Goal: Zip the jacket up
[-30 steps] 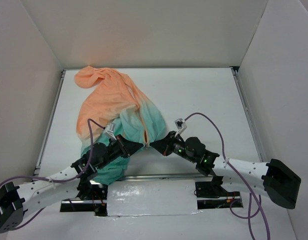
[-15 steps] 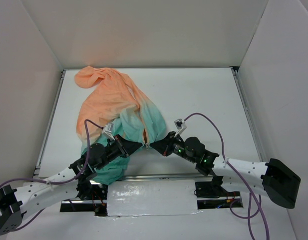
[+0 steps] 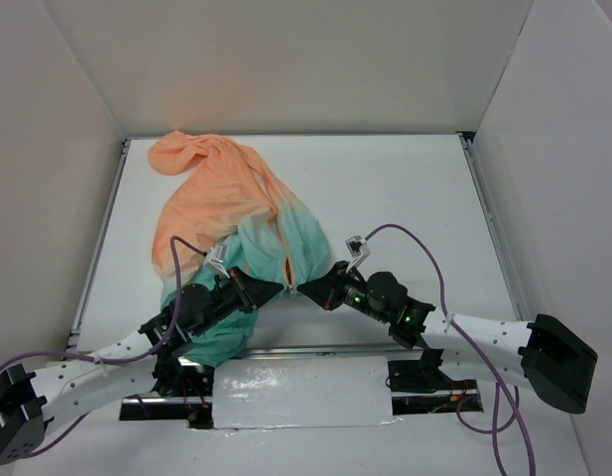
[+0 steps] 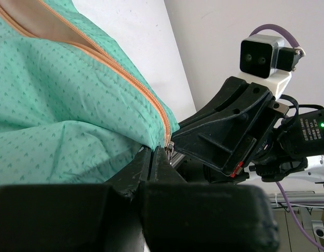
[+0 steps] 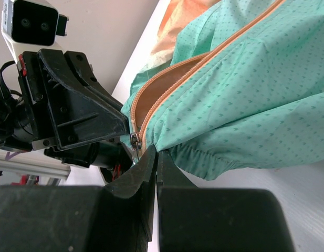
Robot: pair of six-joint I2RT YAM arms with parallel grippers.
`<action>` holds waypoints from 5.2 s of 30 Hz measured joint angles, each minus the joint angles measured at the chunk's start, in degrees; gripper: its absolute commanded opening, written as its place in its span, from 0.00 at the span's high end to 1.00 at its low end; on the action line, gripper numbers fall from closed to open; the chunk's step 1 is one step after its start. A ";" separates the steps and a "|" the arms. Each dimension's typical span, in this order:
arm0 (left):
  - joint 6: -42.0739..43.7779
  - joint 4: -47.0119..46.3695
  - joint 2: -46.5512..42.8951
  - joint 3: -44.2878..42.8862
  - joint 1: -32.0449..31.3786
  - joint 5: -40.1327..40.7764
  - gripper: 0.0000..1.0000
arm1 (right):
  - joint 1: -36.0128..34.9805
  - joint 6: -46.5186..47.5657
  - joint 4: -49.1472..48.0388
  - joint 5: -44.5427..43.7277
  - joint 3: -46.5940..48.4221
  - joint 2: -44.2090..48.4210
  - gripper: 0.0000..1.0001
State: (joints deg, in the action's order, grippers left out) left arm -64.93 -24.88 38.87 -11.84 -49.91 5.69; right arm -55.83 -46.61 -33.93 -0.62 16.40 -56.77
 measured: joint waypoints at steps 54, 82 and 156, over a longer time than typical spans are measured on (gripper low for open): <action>-1.20 -0.63 -1.84 1.11 0.00 1.51 1.00 | 0.59 -0.02 -4.57 0.44 -0.76 -2.14 1.00; -1.25 -1.31 -0.17 1.11 0.00 0.44 1.00 | 0.59 0.00 -4.48 0.44 -0.66 -2.62 1.00; 11.74 -26.10 37.07 5.66 -0.63 -9.64 1.00 | 0.28 -9.73 23.19 -3.52 9.35 -18.45 1.00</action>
State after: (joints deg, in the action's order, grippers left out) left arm -53.19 -50.98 75.94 -6.17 -50.54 -3.95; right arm -55.55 -56.34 -10.74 -4.14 25.76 -75.22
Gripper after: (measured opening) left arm 0.053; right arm 0.023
